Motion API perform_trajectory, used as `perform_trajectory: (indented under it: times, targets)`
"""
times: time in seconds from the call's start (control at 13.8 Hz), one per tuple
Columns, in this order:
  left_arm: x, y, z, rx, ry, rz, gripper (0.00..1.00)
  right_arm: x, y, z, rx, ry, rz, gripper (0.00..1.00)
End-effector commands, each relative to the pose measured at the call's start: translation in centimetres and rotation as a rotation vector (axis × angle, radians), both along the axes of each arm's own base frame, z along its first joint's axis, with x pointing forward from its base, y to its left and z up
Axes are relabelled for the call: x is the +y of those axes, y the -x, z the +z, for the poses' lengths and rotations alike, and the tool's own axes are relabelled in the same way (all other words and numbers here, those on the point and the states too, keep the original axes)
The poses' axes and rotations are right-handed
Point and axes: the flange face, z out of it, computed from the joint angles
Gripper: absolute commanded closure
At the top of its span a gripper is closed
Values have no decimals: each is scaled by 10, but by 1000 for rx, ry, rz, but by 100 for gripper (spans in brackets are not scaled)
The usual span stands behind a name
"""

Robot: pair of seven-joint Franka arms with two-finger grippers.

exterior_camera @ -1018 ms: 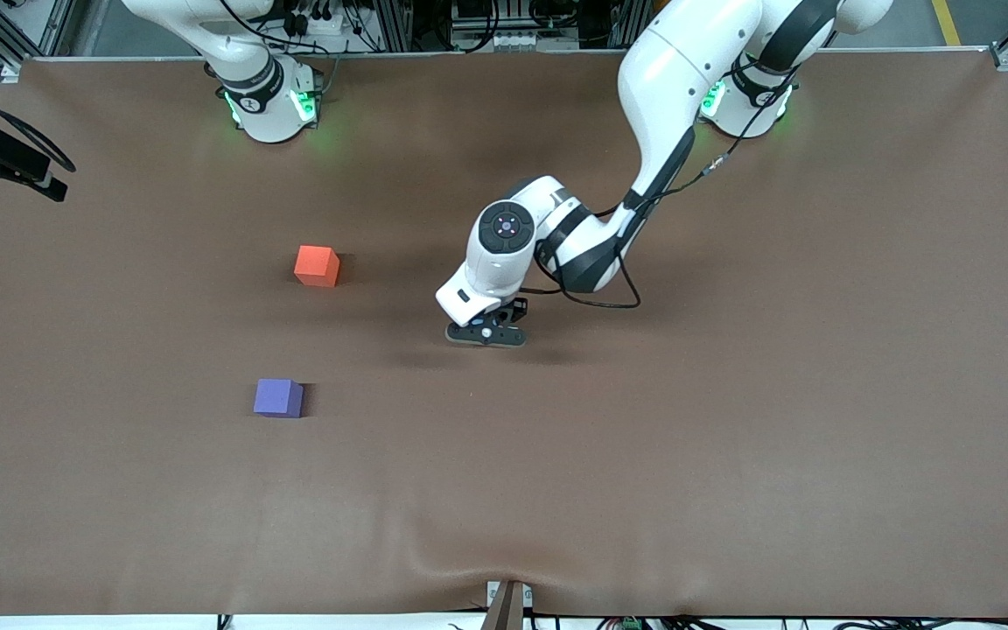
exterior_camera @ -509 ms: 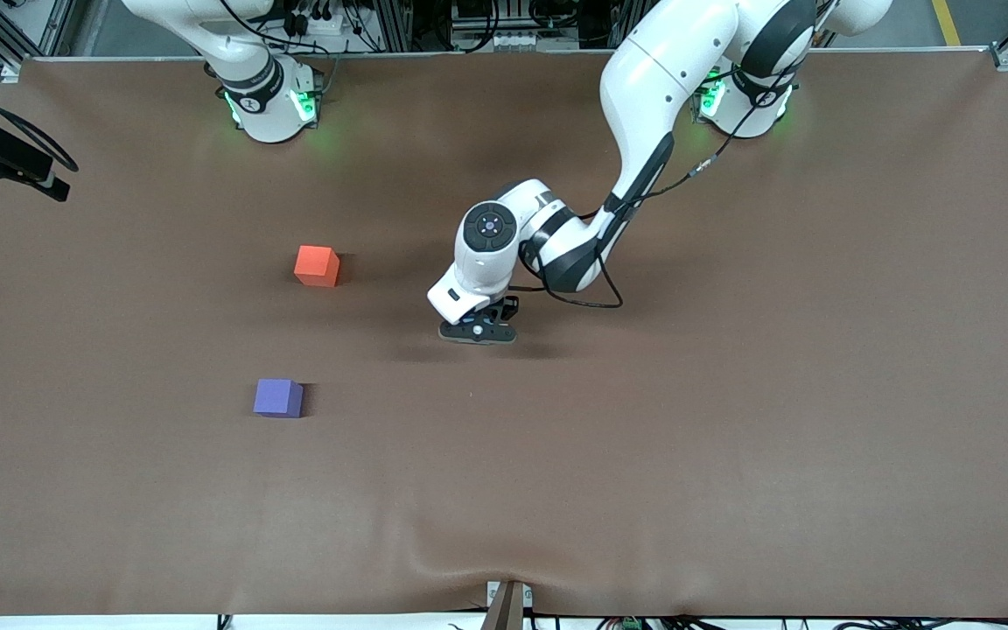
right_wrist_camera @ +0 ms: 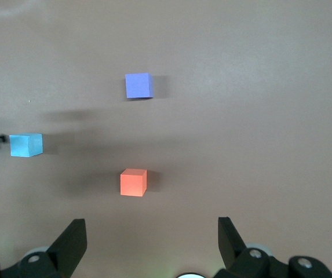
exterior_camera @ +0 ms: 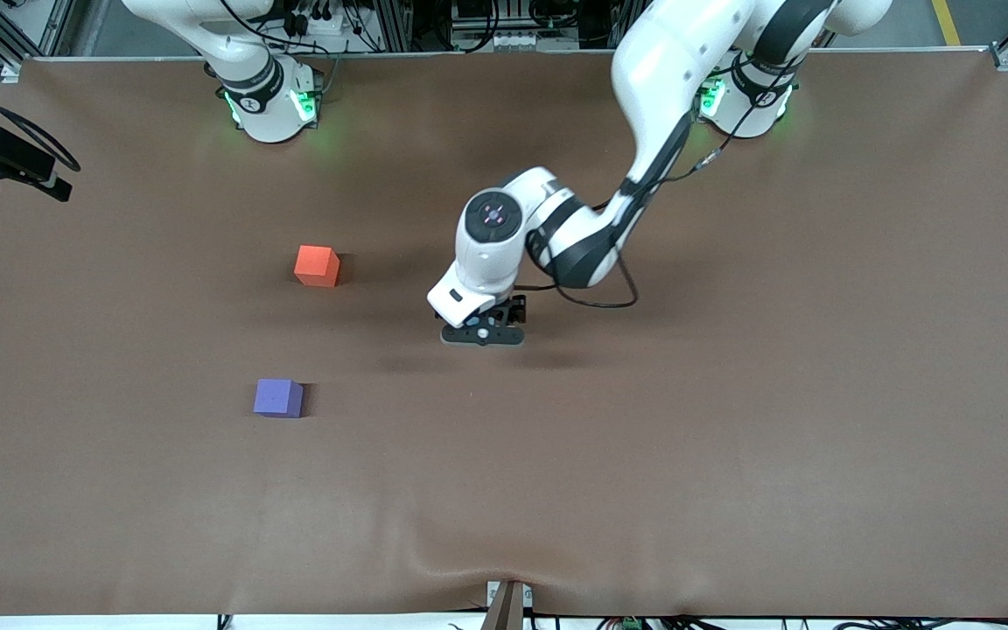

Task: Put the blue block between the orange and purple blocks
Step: 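Release the blue cube and raise the left gripper away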

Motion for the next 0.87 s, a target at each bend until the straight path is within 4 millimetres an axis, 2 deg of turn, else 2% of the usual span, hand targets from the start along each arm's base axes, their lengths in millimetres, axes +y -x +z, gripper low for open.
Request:
perform_trajectory:
  times: [0.0,0.22,0.36,0.58,0.8]
  targets:
    - [88,-36,107,-28,18,125,0,4,-3,1,-1,-15,-3,0]
    - [175,-64,167,-8,-19,237,0,13,-4,1,-2,-14,14,0]
    - [246,-85,206,-22,-25,279,0,14,-5,-1,1,-14,15,0]
    - [348,-103,241,-32,-66,185,0,16,-5,-1,-1,-16,20,0]
    - [416,-105,257,-10,-101,114,0,23,-8,-2,-7,-15,29,0]
